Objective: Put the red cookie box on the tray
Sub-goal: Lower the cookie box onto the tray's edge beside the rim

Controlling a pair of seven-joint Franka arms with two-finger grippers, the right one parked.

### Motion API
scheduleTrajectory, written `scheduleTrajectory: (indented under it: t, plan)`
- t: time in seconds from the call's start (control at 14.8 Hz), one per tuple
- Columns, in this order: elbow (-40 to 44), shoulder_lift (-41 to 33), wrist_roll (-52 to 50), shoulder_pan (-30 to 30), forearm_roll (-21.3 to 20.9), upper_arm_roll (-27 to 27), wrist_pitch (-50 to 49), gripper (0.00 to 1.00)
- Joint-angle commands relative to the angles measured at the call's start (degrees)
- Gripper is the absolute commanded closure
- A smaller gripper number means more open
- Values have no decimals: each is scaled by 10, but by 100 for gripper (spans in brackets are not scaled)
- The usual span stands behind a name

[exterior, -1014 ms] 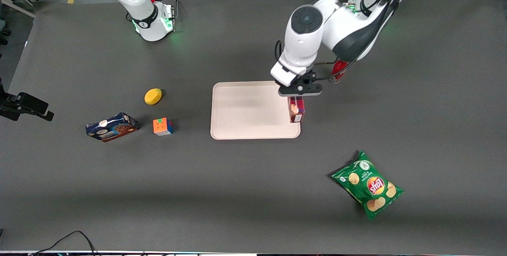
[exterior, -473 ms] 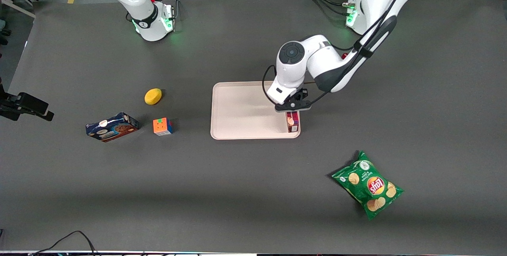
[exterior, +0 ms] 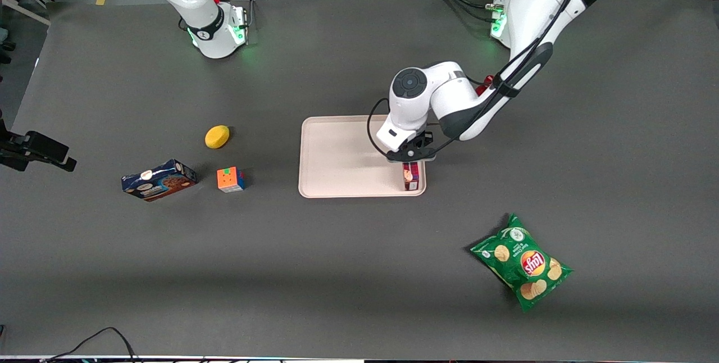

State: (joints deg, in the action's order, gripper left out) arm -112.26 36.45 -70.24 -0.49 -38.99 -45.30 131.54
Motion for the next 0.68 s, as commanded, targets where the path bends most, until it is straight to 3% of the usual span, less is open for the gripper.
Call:
scheduleTrajectory:
  t: [0.0,0.07,0.14,0.2,0.61]
  plan:
    - [13,19,-23,-7,-21,-2,7,95]
    - [15,23,-23,-7,-21,-1,6,63]
    - [17,24,-22,-7,-21,0,6,14]
    - [18,25,-18,-6,-21,2,6,0]
    - [23,23,-15,-4,-21,2,5,0]
